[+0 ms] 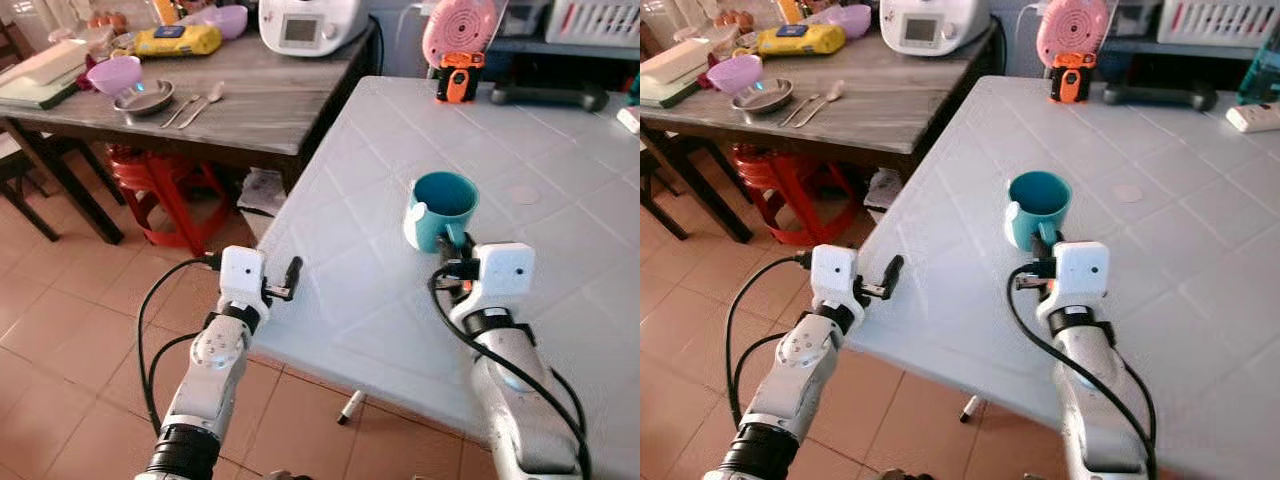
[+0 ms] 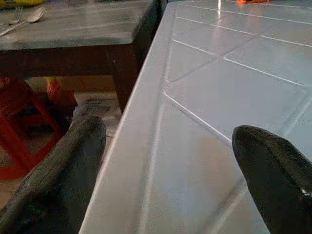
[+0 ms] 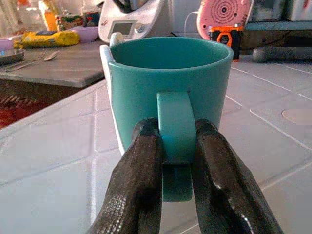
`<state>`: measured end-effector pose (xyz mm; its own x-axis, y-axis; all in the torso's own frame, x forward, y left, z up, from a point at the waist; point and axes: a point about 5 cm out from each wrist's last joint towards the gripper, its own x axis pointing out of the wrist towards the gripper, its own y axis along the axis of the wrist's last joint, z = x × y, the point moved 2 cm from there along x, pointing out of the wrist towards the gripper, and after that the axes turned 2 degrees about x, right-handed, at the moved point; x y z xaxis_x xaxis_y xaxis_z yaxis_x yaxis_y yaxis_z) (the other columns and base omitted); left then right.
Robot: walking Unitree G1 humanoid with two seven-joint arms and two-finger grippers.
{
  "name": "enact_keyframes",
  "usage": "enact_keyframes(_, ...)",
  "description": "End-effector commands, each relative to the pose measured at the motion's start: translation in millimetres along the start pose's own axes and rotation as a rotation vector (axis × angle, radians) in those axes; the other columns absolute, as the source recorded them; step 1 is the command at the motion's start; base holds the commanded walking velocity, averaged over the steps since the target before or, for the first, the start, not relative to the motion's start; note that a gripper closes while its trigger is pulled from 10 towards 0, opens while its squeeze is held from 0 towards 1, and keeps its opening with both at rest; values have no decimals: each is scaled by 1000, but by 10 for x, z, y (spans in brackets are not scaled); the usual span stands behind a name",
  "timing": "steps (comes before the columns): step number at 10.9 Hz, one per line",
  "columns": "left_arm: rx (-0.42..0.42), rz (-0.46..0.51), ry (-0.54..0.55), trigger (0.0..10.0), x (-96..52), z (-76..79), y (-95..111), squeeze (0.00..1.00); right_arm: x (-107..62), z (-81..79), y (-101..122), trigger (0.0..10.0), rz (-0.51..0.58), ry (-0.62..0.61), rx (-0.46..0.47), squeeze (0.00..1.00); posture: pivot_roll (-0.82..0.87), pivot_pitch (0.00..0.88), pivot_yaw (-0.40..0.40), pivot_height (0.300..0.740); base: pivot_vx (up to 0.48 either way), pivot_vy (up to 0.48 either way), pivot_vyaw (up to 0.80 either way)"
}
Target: Setting the table
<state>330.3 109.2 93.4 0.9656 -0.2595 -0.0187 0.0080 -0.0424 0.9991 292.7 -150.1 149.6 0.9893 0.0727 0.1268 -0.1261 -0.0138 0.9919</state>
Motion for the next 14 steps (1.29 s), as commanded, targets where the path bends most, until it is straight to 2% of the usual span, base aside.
enact_keyframes(1, 11, -9, 0, 10000, 0, -13, -16, 0, 12, -16, 39, 10000, 18, 4, 8, 0, -157, 82, 127, 740, 0, 450, -563)
enact_keyframes(6, 20, -14, -13, 10000, 2, 8, -29, 0, 9, 25, 47, 10000, 22, -7, 1, 0, -162, 88, 132, 740, 0, 447, -557)
enact_keyframes(14, 22, -9, -16, 10000, 35, 42, -12, 0, 36, 65, 68, 10000, 39, -10, -28, 0, -158, 81, 132, 740, 0, 440, 0)
